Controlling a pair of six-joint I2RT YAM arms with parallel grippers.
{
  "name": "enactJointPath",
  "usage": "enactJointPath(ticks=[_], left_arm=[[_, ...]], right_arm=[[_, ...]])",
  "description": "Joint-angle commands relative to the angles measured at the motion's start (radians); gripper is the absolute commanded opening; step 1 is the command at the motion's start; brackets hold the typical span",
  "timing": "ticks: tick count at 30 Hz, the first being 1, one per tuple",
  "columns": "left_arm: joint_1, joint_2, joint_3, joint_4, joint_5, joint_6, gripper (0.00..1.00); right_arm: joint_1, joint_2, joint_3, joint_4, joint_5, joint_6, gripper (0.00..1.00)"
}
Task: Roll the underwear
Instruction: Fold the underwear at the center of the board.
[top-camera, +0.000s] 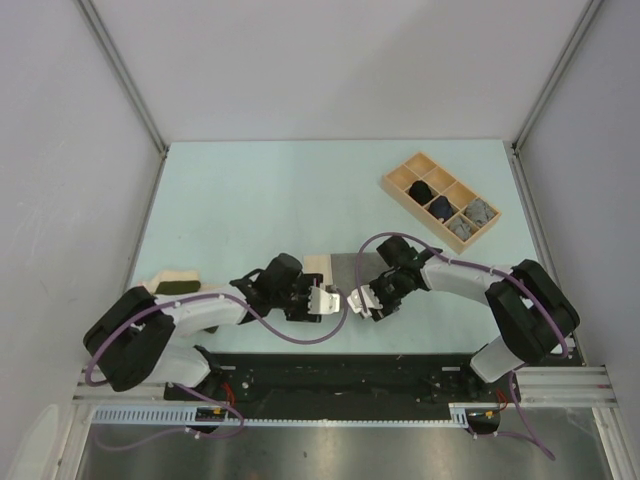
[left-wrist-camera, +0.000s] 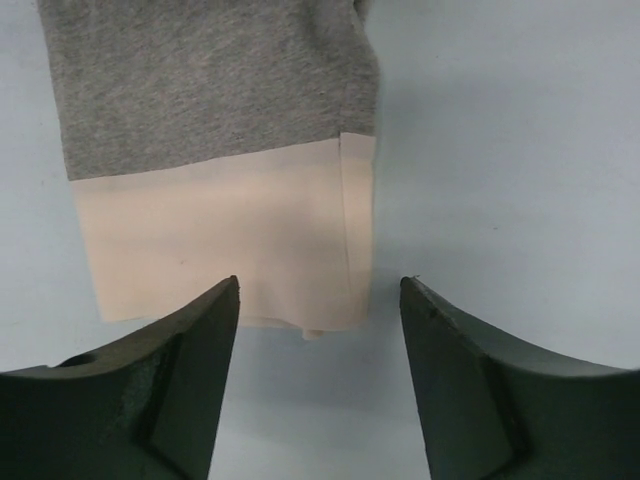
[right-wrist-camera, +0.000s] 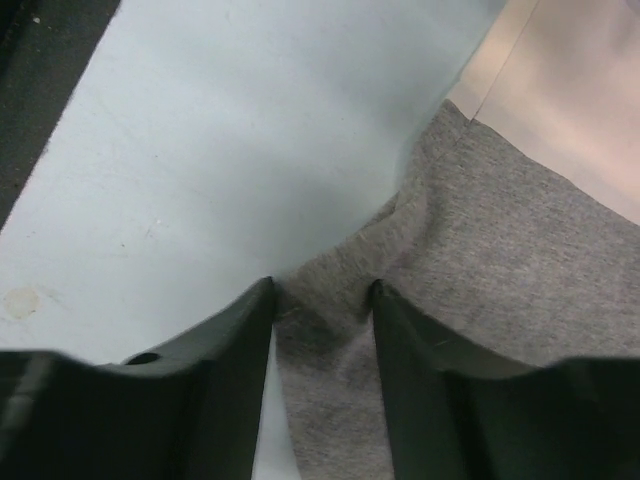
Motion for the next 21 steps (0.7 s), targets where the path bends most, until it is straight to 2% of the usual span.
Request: enactJointPath(ticks=[1,7,21], left_arm=[[-0.005,0.035,0.013,0.009,-0.021,0.053,0.62],[-0.005,0.056,0.006,0.007,-0.028,0.066,0.51],[-0.005,0.099,0.035,-0.047,-0.025,0.075,0.18]], right_arm=[[-0.001,-0.005,-0.024,0.036,0.069,-0.023,0.42],[-0.010,-0.007,-0.030,0.051,0.087,-0.003,0.24],[-0.024,-0.031,-0.039,0.044,0.073,0.028,0.14]])
